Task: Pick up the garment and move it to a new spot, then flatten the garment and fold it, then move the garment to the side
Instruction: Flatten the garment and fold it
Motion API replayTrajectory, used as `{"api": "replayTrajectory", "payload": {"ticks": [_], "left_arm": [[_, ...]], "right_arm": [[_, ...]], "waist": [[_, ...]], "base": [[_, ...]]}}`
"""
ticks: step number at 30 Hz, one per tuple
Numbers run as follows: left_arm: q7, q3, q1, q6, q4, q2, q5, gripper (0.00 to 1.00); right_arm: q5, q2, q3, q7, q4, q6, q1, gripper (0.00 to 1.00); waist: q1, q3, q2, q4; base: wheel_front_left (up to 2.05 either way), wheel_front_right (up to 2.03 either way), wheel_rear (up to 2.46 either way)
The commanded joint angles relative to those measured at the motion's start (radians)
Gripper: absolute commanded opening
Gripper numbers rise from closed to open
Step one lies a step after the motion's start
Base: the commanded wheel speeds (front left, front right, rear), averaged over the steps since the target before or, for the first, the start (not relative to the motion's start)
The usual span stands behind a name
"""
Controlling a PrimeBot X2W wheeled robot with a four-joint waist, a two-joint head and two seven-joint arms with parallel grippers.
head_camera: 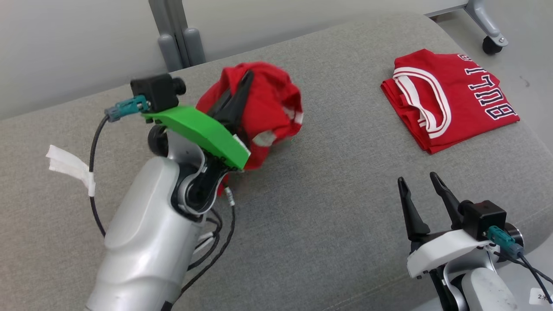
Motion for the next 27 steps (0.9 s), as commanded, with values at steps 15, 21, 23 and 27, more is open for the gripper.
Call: {"api": "replayTrajectory", "payload": {"ticks": [15, 21, 23, 27], "left_arm": [[-0.196, -0.197, 0.051, 0.147, 0.3, 0.135, -0.068, 1.0], [-0.236, -0.207, 0.056, 0.175, 0.39, 0.173, -0.026, 1.0], [-0.257, -0.214, 0.028, 0.168, 0.383, 0.176, -0.008, 1.0], [-0.278, -0.236, -0.012, 0.133, 0.318, 0.152, 0.005, 1.0]], "right_arm": [[0.006, 0.008, -0.008, -0.009, -0.009, -0.002, -0.015, 1.0], [0.002, 0.009, -0.02, -0.011, -0.008, -0.002, -0.012, 1.0], [-0.001, 0.01, -0.02, -0.011, -0.009, -0.002, -0.016, 1.0], [-0.003, 0.011, -0.019, -0.009, -0.011, -0.002, -0.017, 1.0]], "waist": [[0.0, 0.021, 0.0, 0.094], [0.0, 0.028, 0.0, 0.13], [0.0, 0.028, 0.0, 0.138], [0.0, 0.025, 0.0, 0.145]], "base": [[0.0, 0.0, 0.0], [0.0, 0.0, 0.0], [0.0, 0.0, 0.0], [0.0, 0.0, 0.0]]}}
